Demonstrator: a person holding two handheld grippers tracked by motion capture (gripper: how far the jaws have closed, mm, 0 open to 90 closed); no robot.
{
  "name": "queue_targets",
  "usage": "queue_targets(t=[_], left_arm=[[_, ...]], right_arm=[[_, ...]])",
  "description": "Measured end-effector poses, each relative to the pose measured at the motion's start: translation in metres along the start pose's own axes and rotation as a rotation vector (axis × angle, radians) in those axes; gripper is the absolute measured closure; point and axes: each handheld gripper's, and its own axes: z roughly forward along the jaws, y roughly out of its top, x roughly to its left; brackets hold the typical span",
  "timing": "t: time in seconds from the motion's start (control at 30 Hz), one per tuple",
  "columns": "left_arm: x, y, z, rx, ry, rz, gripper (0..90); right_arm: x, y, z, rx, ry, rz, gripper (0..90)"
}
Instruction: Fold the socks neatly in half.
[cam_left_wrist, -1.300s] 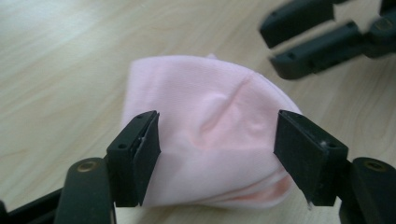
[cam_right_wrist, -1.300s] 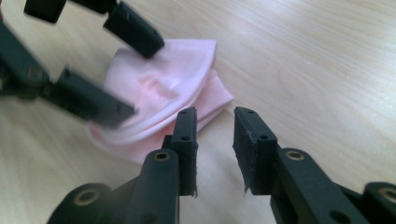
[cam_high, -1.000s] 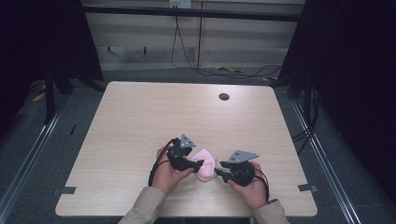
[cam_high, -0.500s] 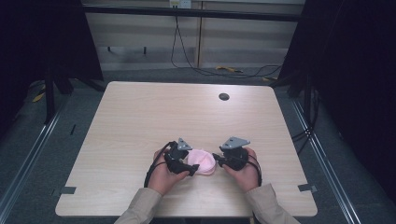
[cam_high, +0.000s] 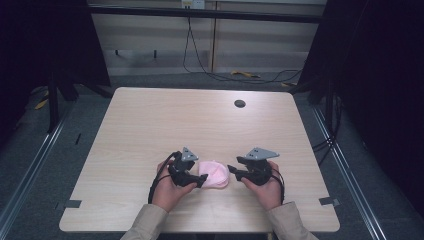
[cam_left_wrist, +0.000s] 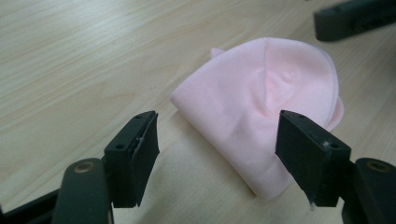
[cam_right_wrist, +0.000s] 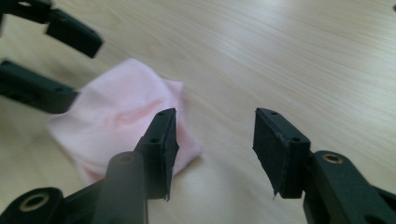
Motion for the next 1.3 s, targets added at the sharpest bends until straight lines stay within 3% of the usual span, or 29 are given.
queue_targets(t=[0.13,0.27,0.4,0.8,1.07,1.3], left_arm=[[0.001,0.001,0.003,0.01,0.001,-0.006,29.9],[0.002,0.0,0.005,0.004,-0.007,-0.018,29.6],[0.005,-0.002,-0.001,-0.011,-0.014,-0.013,26.5],[0.019,-0.015,-0.016,-0.017,-0.015,-0.02,21.2],[0.028,-0.022,-0.021,-0.03,-0.012,-0.031,20.3],[0.033,-0.029,-0.025,-0.017,-0.016,0.003,19.3]], right_arm=[[0.016,0.002,-0.002,-0.016,0.058,-0.002,46.6],[0.022,-0.003,0.006,0.01,0.072,-0.023,45.9],[0.02,-0.012,0.018,0.064,0.057,-0.022,45.8],[0.013,-0.01,0.004,0.005,0.073,-0.027,39.1],[0.009,-0.012,0.002,-0.007,0.077,-0.042,35.8],[0.008,-0.015,-0.001,-0.001,0.093,-0.057,33.1]])
